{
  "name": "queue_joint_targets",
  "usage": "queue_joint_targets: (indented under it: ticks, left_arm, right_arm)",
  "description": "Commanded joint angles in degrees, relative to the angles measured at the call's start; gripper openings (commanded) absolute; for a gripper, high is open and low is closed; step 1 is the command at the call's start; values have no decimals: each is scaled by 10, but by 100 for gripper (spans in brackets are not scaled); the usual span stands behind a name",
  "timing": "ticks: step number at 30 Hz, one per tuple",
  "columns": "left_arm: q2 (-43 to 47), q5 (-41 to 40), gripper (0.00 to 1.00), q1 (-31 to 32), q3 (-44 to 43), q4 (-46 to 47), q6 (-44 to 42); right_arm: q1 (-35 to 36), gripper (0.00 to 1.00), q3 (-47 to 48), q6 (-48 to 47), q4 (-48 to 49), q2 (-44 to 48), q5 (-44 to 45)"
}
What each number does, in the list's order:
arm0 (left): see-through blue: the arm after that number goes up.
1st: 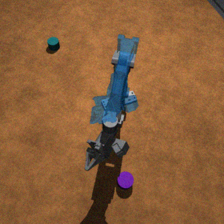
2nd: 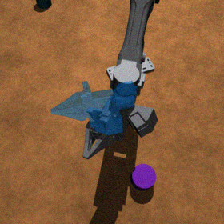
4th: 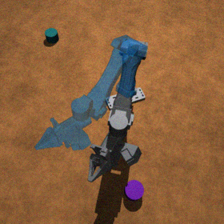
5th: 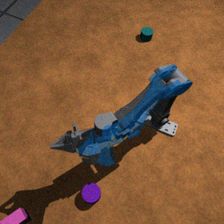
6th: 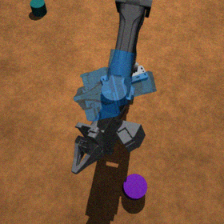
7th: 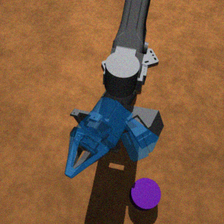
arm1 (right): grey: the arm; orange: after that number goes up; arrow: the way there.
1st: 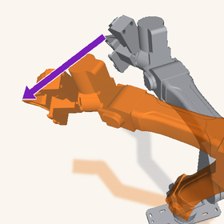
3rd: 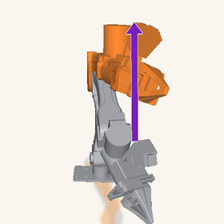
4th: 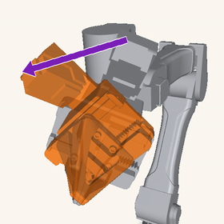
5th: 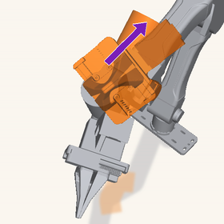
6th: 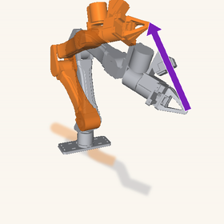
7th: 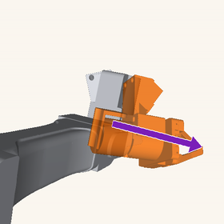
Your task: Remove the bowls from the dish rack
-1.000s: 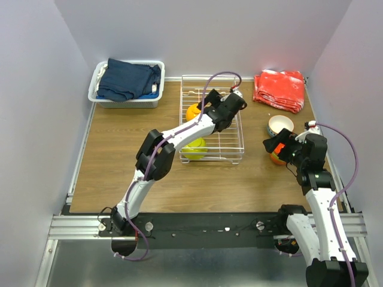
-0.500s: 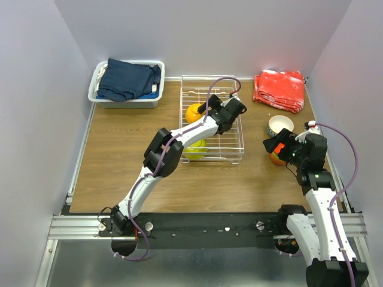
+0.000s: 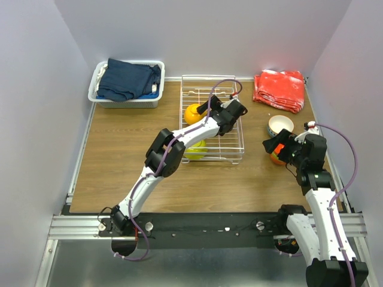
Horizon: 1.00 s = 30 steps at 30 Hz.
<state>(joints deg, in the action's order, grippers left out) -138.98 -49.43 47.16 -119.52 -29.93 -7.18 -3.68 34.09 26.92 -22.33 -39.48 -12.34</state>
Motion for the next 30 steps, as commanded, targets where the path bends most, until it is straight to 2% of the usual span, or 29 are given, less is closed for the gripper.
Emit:
queue_joint_targets:
  ticks: [1, 9, 17, 24, 30]
  left_arm:
    - [-11, -12, 99, 0, 23, -41, 12]
    - [-17, -46, 97, 0, 20, -68, -52]
    - [-10, -40, 95, 4, 31, -82, -107]
    - [3, -43, 78, 12, 35, -72, -117]
    - [19, -49, 78, 14, 63, -1, -168]
  right_arm:
    - [4, 100, -9, -4, 8, 1, -12]
    - [4, 100, -10, 2, 9, 1, -12]
    - [4, 100, -10, 5, 11, 1, -15]
    - [4, 100, -7, 5, 8, 3, -14]
    - [4, 100, -7, 5, 6, 4, -15]
